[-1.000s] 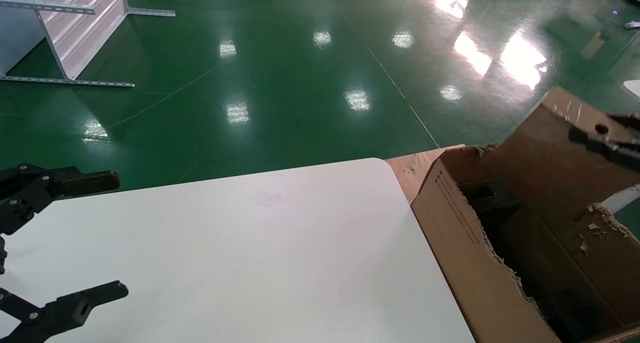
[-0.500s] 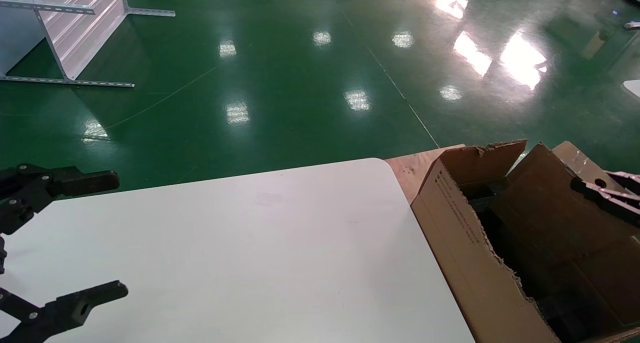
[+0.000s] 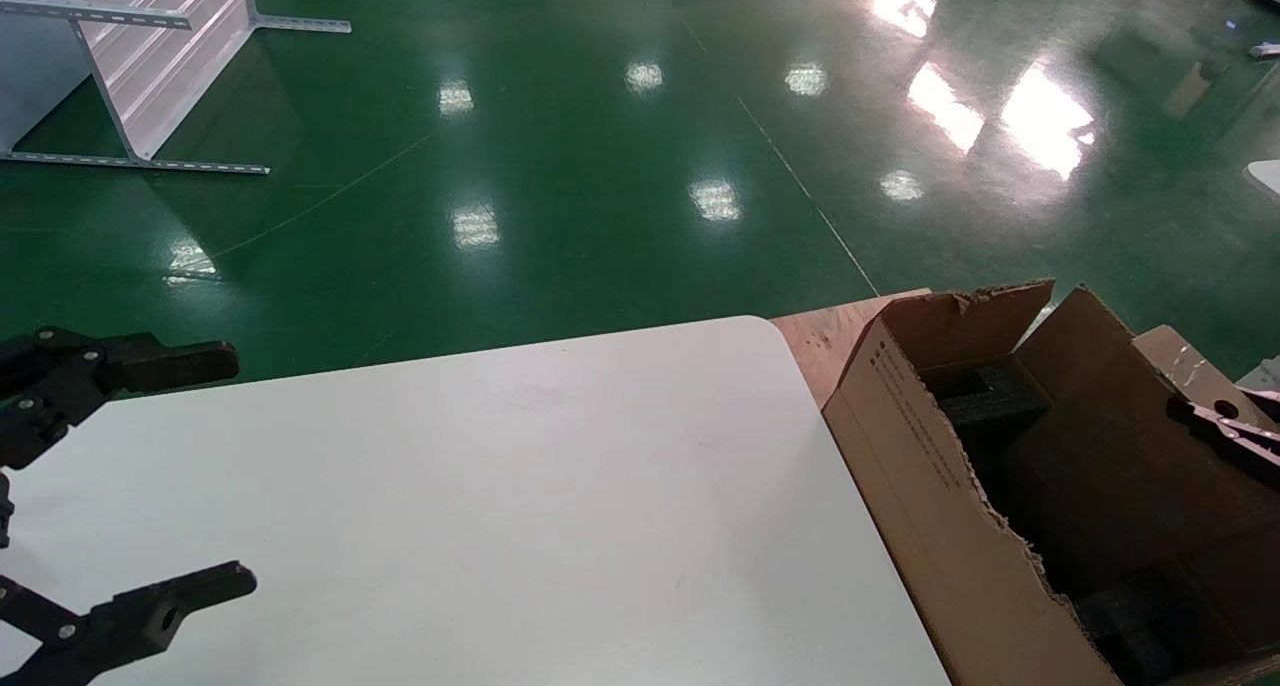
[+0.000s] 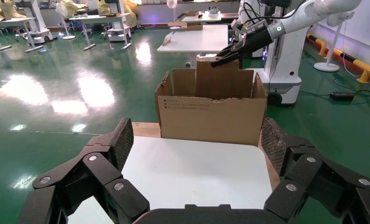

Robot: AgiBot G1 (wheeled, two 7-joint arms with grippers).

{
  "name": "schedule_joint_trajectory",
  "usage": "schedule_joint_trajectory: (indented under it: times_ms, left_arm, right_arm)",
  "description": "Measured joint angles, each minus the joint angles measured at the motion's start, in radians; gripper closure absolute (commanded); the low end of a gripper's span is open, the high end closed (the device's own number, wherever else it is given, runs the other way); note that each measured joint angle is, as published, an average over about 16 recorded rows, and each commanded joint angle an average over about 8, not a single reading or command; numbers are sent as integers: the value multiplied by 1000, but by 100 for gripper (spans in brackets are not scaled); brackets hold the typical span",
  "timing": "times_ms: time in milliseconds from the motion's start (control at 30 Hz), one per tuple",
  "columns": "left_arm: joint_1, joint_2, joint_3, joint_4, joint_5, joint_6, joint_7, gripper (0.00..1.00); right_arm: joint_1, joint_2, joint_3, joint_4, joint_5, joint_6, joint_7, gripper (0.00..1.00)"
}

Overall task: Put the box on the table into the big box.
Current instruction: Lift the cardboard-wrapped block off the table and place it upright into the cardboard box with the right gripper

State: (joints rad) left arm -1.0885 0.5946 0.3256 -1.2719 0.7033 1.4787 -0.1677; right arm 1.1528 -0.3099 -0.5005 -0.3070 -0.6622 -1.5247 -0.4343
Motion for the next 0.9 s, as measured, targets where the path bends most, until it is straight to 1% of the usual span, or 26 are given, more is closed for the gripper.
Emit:
schedule_joint_trajectory:
  times_ms: [433, 667, 900]
  left_arm:
    - [0, 0, 0, 0, 0, 0, 0, 0]
    - [0, 0, 1, 0, 0, 0, 0, 0]
    - [0, 0, 1, 0, 0, 0, 0, 0]
  right_arm:
    - [37, -52, 2, -165, 11, -8, -56, 100]
    - [62, -76, -16, -219, -2, -4, -75, 100]
    - [89, -97, -36, -252, -12, 17, -91, 100]
